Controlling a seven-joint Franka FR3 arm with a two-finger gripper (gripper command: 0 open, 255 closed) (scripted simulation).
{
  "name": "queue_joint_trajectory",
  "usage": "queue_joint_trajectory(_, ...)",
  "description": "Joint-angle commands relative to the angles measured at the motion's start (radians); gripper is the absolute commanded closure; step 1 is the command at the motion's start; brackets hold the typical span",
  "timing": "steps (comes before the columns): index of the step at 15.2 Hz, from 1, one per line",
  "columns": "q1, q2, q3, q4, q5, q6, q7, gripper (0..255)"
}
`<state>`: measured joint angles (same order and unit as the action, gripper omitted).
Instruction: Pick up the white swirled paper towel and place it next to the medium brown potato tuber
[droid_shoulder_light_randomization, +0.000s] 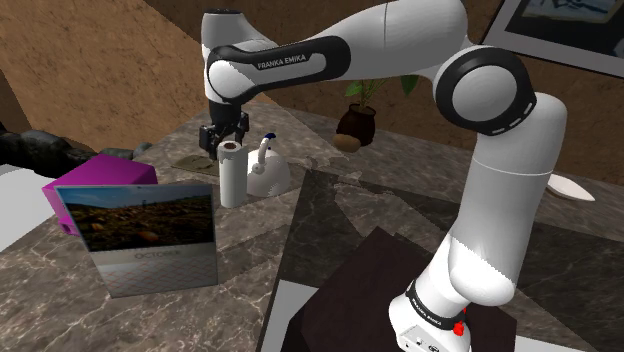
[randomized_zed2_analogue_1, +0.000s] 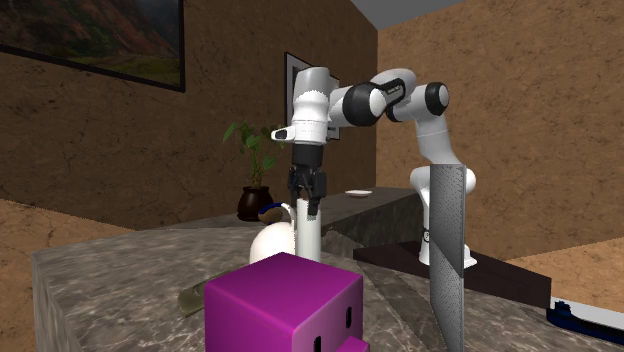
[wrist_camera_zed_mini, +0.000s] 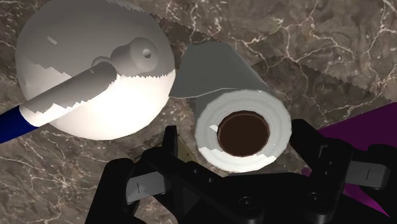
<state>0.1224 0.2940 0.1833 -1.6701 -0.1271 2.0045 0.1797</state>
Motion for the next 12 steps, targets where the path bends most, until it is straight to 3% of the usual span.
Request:
queue_joint_trajectory(1,0.0,0.002,0.0,-0.002,-0.001,0.004,0.0,0)
queue_joint_trajectory(7,0.0,0.002,0.0,-0.002,0.0,0.004,0.0,0)
queue_joint_trajectory(8,0.0,0.002,0.0,-0.002,0.0,0.004,0.0,255)
queue_joint_trajectory(12,0.0,0.002,0.0,-0.003,-0.001,0.005,0.0,255)
